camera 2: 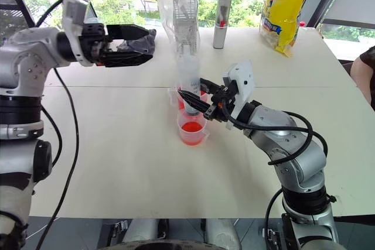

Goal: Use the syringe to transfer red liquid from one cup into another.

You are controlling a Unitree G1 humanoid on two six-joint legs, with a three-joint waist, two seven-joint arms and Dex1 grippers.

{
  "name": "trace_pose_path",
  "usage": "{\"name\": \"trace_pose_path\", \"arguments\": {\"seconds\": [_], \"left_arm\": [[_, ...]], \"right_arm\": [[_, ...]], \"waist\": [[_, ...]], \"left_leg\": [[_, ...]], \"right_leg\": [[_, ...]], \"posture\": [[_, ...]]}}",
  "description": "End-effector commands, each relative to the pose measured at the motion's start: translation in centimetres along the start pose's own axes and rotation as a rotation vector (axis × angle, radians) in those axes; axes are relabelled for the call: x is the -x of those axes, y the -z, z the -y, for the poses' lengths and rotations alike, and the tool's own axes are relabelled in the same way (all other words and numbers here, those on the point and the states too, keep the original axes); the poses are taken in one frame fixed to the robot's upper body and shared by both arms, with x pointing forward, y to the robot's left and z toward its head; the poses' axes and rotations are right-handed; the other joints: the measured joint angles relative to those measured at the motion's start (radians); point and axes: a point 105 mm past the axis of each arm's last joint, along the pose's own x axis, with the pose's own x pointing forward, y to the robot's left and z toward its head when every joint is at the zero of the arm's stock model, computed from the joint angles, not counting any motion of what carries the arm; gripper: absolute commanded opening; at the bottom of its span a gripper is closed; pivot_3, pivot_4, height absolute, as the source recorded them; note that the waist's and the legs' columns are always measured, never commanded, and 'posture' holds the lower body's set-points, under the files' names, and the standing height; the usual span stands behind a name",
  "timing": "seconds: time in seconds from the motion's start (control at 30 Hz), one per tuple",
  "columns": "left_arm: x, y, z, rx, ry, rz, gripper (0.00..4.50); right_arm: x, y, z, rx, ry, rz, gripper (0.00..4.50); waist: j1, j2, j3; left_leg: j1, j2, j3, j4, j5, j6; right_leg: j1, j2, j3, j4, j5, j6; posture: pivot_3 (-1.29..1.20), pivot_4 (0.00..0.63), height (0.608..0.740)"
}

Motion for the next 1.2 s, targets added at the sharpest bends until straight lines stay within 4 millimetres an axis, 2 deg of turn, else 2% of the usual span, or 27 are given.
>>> {"name": "trace_pose_path", "arguments": {"seconds": [0.03, 0.17, 0.3, 0.4, 0.53, 0.63, 0.8, 0.87, 1.0, 1.2], "left_arm": [[0.1, -0.8, 0.8, -0.031, 0.01, 0.023, 4.45], [-0.1, -0.5, 0.9, -0.026, 0.0, 0.033, 4.45], [-0.4, 0.0, 1.1, -0.022, 0.0, 0.038, 4.45], [-0.6, 0.3, 1.2, -0.02, -0.003, 0.049, 4.45], [-0.9, 0.8, 1.3, -0.011, -0.006, 0.071, 4.45], [-1.1, 1.3, 1.4, -0.004, -0.008, 0.08, 4.45], [-1.0, 2.5, 1.8, -0.004, -0.022, 0.071, 4.45], [-0.8, 2.9, 2.1, -0.006, -0.022, 0.064, 4.45], [-0.6, 3.5, 2.5, -0.005, -0.029, 0.039, 4.45], [-0.3, 3.7, 2.8, -0.004, -0.042, 0.027, 4.45]], "right_arm": [[0.1, -1.2, -0.5, 0.013, -0.018, 0.052, 1.44], [0.2, -1.1, -0.1, 0.013, -0.017, 0.032, 1.44], [0.1, -2.5, 1.3, -0.011, 0.005, 0.006, 1.44], [0.3, -3.5, 4.0, -0.058, 0.085, -0.055, 1.44], [0.5, -6.5, 7.5, -0.215, 0.148, -0.071, 1.44], [0.6, -6.8, 9.9, -0.26, 0.238, -0.211, 1.44], [2.0, -4.5, 13.1, -0.366, 0.401, -0.543, 1.44], [2.5, -3.5, 13.8, -0.401, 0.44, -0.634, 1.44], [3.3, -0.5, 14.1, -0.457, 0.454, -0.807, 1.44], [5.3, 5.7, 14.0, -0.547, 0.516, -1.017, 1.44]], "waist": [[0.003, 0.0, 0.0], [0.002, 0.0, 0.0], [-0.003, 0.0, 0.0], [-0.003, 0.0, 0.0], [0.0, 0.0, 0.0], [0.001, 0.0, 0.0], [-0.001, 0.0, 0.0], [-0.003, 0.0, 0.0], [-0.003, 0.001, 0.0], [-0.002, 0.0, 0.0]], "left_leg": [[0.0, 0.0, 0.0, 0.0, 0.0, 0.0], [-0.001, 0.0, 0.0, 0.0, 0.0, 0.0], [0.0, 0.0, 0.0, 0.0, 0.0, 0.0], [0.0, 0.0, 0.0, 0.0, 0.0, 0.0], [0.0, 0.0, 0.001, 0.0, 0.0, 0.0], [0.0, 0.0, 0.001, -0.001, 0.0, 0.0], [-0.001, 0.0, 0.002, -0.002, 0.0, 0.0], [-0.001, 0.0, 0.003, -0.002, 0.0, 0.0], [-0.001, 0.0, 0.003, -0.003, 0.0, 0.0], [-0.002, 0.0, 0.003, -0.003, 0.0, 0.001]], "right_leg": [[0.0, 0.0, 0.0, 0.0, 0.0, 0.0], [0.0, -0.001, 0.0, 0.0, 0.0, 0.0], [0.0, 0.0, 0.0, 0.0, 0.0, 0.0], [0.0, 0.0, 0.0, 0.001, 0.0, 0.0], [-0.001, -0.001, 0.0, 0.001, 0.0, 0.0], [-0.001, -0.001, 0.001, 0.0, 0.0, 0.0], [-0.002, -0.001, 0.003, -0.002, 0.0, 0.0], [-0.002, -0.001, 0.003, -0.002, 0.0, 0.0], [-0.003, -0.001, 0.004, -0.002, 0.0, 0.0], [-0.003, -0.001, 0.004, -0.002, 0.0, 0.0]], "posture": [[0.0, 0.15, 0.74], [0.0, 0.15, 0.74], [0.0, 0.15, 0.74], [0.0, 0.15, 0.74], [0.0, 0.15, 0.74], [0.0, 0.15, 0.74], [0.0, 0.15, 0.74], [0.0, 0.15, 0.74], [0.0, 0.15, 0.74], [0.0, 0.15, 0.74]]}}
